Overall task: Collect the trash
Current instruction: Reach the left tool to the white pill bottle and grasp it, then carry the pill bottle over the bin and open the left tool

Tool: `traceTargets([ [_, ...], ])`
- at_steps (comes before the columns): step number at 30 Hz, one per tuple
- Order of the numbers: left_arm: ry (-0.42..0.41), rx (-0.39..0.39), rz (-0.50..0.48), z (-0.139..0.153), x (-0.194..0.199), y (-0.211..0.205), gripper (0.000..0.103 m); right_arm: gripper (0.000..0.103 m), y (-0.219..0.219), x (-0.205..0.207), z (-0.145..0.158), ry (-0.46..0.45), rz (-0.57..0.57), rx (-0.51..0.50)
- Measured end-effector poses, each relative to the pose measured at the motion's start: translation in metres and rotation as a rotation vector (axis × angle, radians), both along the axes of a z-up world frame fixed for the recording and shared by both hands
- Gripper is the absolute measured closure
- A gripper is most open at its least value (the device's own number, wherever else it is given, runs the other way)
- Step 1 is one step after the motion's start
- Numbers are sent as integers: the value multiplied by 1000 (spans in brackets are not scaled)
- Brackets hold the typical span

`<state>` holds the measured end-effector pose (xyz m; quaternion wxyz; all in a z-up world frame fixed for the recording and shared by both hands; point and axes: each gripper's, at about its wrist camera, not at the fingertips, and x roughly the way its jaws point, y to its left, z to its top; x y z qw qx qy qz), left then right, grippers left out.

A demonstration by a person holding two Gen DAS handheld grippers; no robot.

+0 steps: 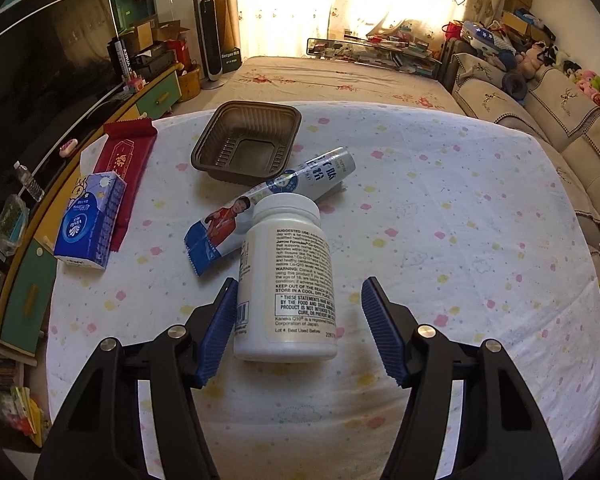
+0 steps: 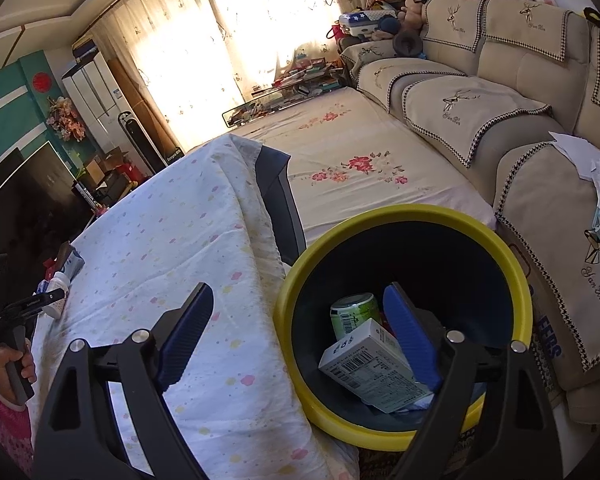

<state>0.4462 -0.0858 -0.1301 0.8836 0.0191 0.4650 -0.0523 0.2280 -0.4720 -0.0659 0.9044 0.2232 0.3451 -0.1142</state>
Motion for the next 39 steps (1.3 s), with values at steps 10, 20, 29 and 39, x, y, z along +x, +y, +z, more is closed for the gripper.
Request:
traceTargets([
  [10,8,26,6,-10,14,-7,56,21,-3,1,-5,13,0,9],
  [20,-65,5,-144,20,-53,-54,56,21,-9,-9,3,-19,-5,9],
  [29,-79,-53,-414,48,-111,-167,56,21,-30,-45,20,-45,-18,-55],
  [39,-24,-68,-718,35,-165,-337,56,21,-99,-110,13,-76,-156,-4],
])
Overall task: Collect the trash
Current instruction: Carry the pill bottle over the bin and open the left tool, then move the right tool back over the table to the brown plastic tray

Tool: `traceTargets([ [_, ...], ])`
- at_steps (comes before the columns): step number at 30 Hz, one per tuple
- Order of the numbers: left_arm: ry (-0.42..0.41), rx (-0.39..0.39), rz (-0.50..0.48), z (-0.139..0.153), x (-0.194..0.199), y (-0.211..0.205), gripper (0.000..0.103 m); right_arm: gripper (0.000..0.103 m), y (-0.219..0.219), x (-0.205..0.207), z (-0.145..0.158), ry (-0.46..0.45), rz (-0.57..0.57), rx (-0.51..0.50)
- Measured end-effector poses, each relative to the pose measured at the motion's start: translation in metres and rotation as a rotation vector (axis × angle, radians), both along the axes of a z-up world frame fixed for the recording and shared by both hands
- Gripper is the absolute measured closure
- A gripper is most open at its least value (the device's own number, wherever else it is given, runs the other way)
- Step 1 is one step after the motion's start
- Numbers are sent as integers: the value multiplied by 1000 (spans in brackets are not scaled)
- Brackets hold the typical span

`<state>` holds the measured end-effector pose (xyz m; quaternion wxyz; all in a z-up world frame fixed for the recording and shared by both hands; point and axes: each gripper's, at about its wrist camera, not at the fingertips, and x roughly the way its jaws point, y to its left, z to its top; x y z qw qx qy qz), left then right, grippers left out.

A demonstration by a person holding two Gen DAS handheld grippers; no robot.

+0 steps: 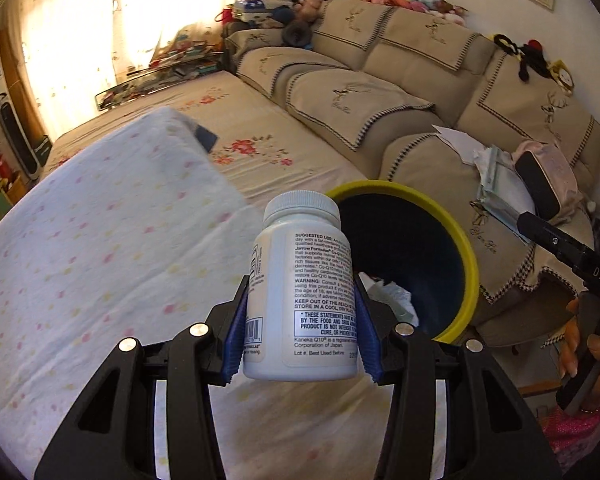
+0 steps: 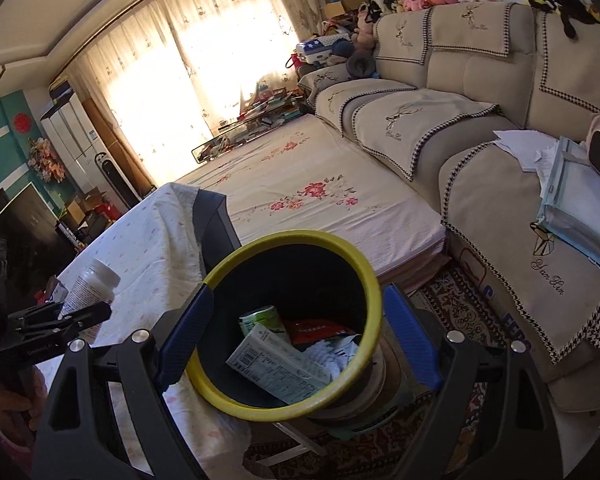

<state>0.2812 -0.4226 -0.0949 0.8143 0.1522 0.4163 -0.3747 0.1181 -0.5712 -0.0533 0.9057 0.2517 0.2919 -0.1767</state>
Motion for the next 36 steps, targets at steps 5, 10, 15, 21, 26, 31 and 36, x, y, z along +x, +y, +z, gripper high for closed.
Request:
traceTargets([
  [5,32,34,-69,-21,-10,-67,56,21,-29,-18,-11,-10,-55,44],
  [10,73,51,-79,-38,-3,-101,38,21,-40,-20,-21,-4,-63,74],
  [15,62,24,-88,-36,-2,-96,37,21,-38,-12,-30,14,-49,88],
  [21,62,-69,-38,-20,4,-45,37,21,-25,0,-33,36,-26,90],
  [26,33,-162,61,-4,11,22,33,19,-11,13,-33,59,2,76],
  [31,-22,-205,200,5,19,105,33,19,9,34,-33,93,48,58],
  [36,-64,-199,350,5,27,196,33,19,37,64,-30,131,123,29],
])
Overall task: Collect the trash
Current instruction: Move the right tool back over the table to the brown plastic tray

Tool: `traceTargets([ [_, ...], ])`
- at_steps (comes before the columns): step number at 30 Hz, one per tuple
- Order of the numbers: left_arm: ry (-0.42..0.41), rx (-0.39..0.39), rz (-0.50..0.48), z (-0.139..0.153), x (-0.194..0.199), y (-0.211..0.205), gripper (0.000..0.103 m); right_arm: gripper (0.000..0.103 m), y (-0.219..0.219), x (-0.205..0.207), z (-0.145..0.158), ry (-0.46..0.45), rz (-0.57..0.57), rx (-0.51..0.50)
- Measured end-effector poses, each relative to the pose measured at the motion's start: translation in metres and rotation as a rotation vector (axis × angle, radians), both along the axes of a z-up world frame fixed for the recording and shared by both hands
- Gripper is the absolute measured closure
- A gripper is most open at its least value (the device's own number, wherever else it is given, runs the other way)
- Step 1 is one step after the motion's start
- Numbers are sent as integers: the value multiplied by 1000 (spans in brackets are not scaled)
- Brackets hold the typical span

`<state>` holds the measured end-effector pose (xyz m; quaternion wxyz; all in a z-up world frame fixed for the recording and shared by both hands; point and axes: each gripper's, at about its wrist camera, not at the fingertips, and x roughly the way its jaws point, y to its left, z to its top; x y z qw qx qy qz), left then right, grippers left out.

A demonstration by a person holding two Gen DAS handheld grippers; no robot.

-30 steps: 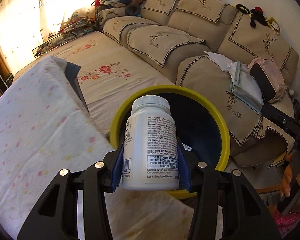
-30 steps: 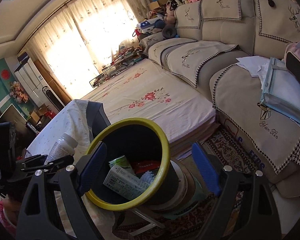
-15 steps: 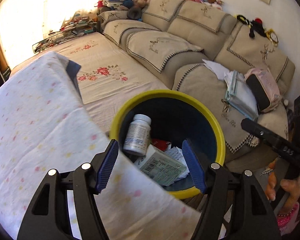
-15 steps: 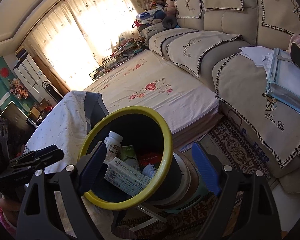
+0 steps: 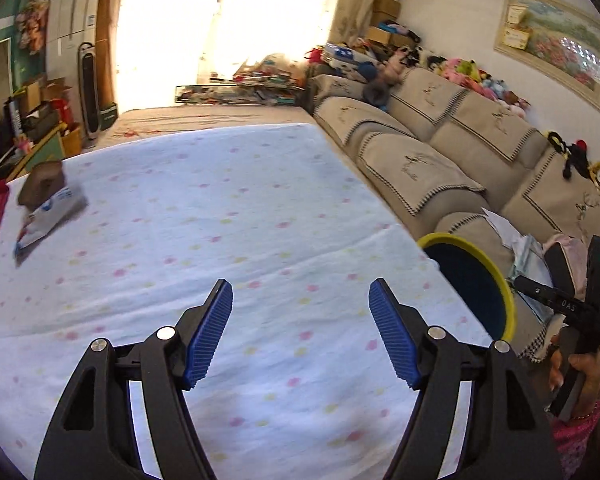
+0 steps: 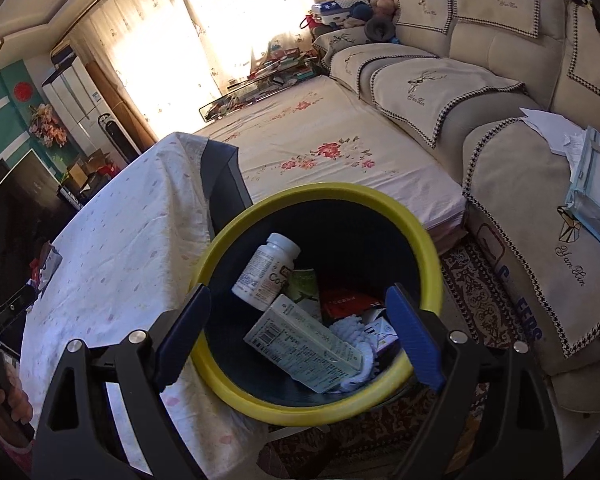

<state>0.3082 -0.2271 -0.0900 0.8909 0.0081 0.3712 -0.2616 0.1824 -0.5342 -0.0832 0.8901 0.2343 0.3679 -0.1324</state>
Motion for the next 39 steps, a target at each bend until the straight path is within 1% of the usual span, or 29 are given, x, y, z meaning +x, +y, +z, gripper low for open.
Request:
traceTargets([
  [3,-4,14,74,-5,7,52,33,19,27,24,8,7,71,-18],
  [6,-32,45,161,-8,12,101,33,19,60,50,20,5,158,-50],
  [8,-45,59,212,-9,14,130,33,19,85,71,30,-4,226,-63],
  [11,-66,62,277,-11,13,171,33,19,130,105,44,-18,340,-81],
  [13,-69,57,316,-14,12,194,31,19,158,127,54,-28,413,-90],
  [15,-64,39,347,-20,9,207,31,19,190,150,61,-36,481,-101],
  [18,-36,-19,374,-27,13,227,31,19,239,182,69,-50,565,-119],
  [21,-32,-43,387,-29,12,229,31,19,285,212,73,-59,635,-120],
  [25,-56,-20,400,-28,7,226,30,19,340,245,71,-70,709,-158],
  [28,-39,-27,398,-30,8,226,30,19,371,270,68,-79,748,-173],
  [32,-13,-40,396,-34,10,225,30,19,400,308,64,-62,765,-184],
  [34,-5,-39,394,-35,12,225,30,28,413,325,60,-54,758,-222],
  [36,-2,-40,394,-36,14,224,30,41,423,345,53,-19,763,-227],
  [39,12,-44,393,-38,17,225,30,47,433,371,38,40,774,-193],
])
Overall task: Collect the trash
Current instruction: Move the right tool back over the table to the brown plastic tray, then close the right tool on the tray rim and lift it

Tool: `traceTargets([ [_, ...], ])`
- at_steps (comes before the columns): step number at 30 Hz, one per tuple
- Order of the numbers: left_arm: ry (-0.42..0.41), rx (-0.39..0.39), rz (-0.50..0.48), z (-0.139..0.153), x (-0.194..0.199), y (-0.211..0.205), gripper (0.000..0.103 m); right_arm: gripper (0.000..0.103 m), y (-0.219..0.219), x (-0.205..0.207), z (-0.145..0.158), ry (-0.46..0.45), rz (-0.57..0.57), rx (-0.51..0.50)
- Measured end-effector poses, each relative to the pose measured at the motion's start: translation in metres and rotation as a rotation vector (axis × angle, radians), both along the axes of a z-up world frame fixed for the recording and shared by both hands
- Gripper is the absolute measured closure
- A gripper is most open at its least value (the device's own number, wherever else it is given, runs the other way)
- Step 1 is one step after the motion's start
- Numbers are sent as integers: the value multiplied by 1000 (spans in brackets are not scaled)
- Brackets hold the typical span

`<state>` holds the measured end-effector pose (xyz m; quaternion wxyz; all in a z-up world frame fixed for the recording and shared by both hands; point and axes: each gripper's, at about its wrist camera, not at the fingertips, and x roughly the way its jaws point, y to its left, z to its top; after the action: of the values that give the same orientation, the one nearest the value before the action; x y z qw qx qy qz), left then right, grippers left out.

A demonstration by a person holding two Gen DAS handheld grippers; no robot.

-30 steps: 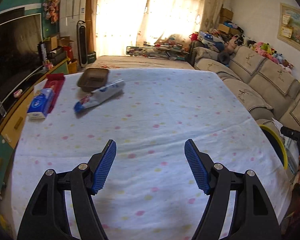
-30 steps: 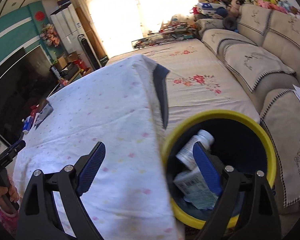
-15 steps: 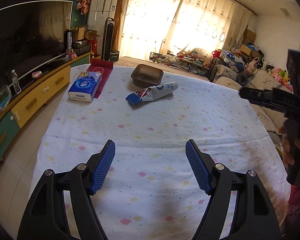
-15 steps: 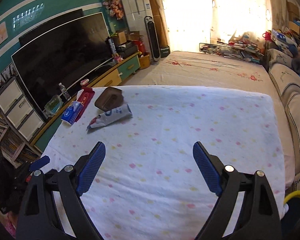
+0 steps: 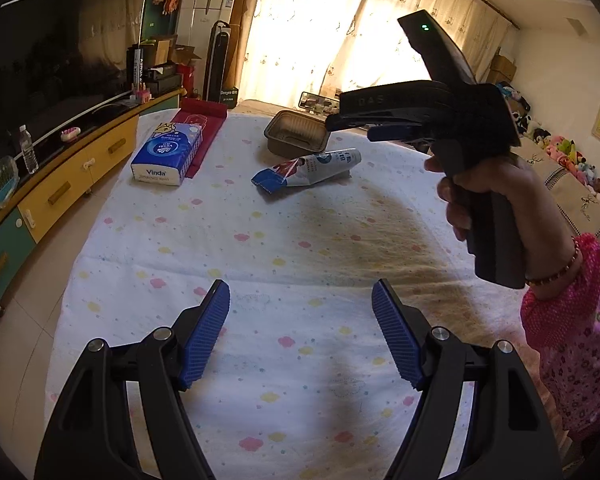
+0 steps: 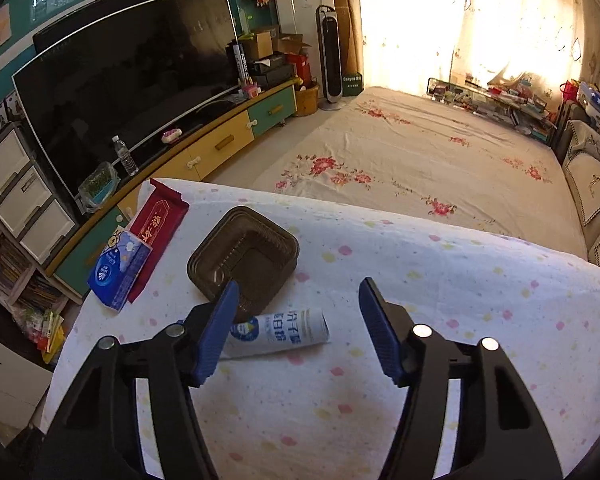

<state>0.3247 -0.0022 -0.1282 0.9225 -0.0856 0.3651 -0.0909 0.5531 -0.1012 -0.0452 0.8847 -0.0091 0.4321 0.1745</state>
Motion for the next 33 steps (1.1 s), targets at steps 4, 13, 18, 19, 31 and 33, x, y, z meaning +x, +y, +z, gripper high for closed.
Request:
traceTargets([
  [4,16,-17,-2,-3,5,2,30,50,11,21,-9,30,-9,-9],
  [13,27,-19,-14,-8,8,-1,30,88,23,41,-28,96,-40,5],
  [18,28,-12,-18,-8,8,-3,30,99,13,39,-23,85,-74,47],
  [19,27,-9,-19,-8,8,-4,30,99,10,38,-19,79,-79,57],
  [31,32,2,-24,-9,8,-6,30,99,-64,-52,47,-57,-113,117],
  [33,32,1,-26,-8,7,-7,30,99,-88,-79,55,-80,-137,118],
])
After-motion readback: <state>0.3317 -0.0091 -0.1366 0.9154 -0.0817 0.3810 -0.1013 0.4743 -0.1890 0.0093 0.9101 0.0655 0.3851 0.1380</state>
